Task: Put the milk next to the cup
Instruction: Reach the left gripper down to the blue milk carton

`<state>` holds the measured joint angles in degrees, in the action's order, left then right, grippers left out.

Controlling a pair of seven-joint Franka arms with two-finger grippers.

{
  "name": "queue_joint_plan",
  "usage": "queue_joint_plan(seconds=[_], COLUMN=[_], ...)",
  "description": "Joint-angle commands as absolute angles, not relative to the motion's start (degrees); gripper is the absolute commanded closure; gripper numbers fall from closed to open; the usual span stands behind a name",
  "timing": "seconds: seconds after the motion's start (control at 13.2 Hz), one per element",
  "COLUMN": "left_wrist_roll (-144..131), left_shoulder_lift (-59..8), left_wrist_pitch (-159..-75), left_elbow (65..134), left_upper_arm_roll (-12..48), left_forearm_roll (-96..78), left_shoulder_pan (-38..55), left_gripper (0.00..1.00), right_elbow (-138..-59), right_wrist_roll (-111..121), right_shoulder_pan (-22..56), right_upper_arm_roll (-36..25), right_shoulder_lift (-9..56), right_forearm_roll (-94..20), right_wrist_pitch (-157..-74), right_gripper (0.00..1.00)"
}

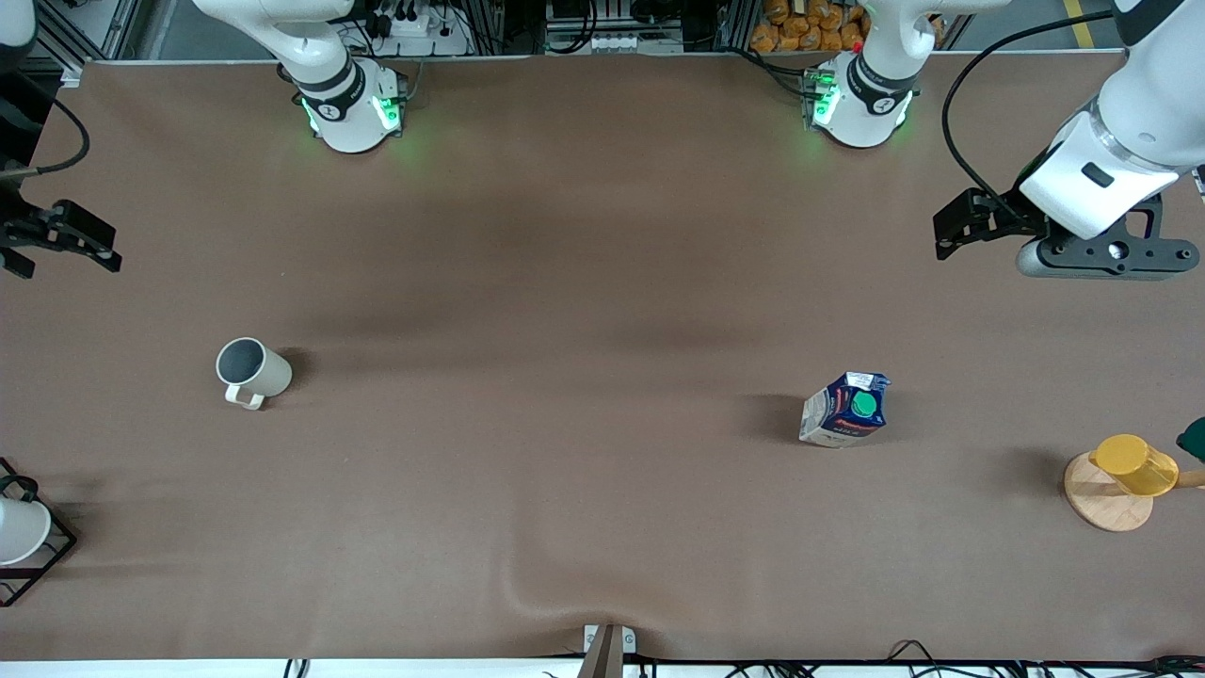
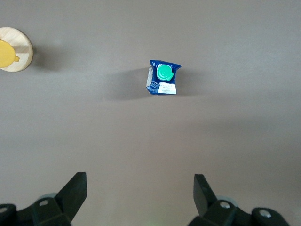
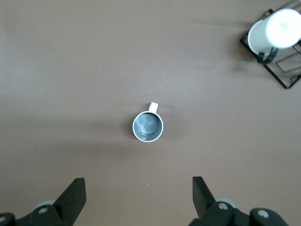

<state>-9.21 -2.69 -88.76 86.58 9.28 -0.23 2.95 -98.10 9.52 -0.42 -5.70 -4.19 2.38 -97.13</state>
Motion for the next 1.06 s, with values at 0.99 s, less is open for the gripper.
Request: queue_joint_plan(seconds=[0.99], left_wrist_roll=[-14.0], left_shoulder_lift=[-11.0], left_wrist_pitch=[-91.0], left_elbow=[82.7], left_upper_arm_roll=[10.5], left_forearm_roll=[4.5], left_shoulder_pan=[3.6], left_gripper=[0.0], right_elbow=[-94.0], right_wrist_roll=[5.7], right_shoulder_pan=[-3.3], right_upper_arm_roll=[-5.7], right_shoulder_lift=[6.8], right_forearm_roll=[1.4], right_wrist_pitch=[-96.5], right_gripper=[0.0])
